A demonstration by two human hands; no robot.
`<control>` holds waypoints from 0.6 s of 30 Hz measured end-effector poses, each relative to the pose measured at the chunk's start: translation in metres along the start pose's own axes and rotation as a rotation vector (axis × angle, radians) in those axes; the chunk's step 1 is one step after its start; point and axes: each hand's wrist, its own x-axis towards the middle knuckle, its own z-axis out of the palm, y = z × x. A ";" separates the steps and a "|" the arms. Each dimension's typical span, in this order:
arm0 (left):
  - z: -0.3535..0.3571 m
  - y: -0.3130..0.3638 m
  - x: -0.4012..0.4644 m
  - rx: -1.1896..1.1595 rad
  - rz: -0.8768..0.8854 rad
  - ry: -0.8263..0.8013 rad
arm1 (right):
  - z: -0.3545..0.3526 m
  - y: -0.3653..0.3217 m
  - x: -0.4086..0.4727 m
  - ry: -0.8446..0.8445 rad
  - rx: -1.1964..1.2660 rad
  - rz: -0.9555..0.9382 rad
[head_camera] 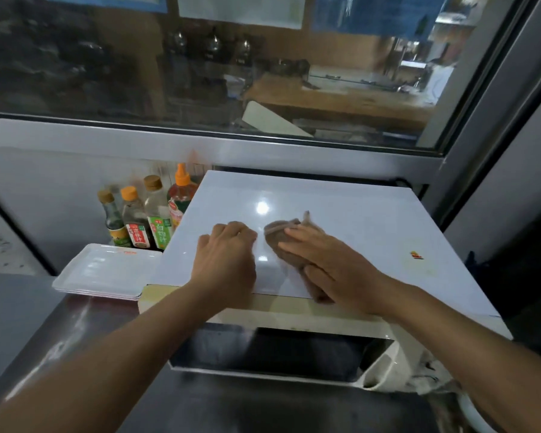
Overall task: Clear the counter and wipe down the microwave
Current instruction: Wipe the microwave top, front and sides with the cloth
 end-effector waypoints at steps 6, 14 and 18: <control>0.000 0.010 0.002 0.082 -0.029 0.014 | -0.031 0.060 0.027 -0.022 -0.006 0.223; 0.000 0.040 0.001 0.111 -0.060 -0.017 | -0.024 0.048 -0.022 0.029 -0.031 0.156; 0.012 0.075 0.000 0.011 0.080 0.000 | -0.035 0.068 -0.060 -0.024 0.020 0.131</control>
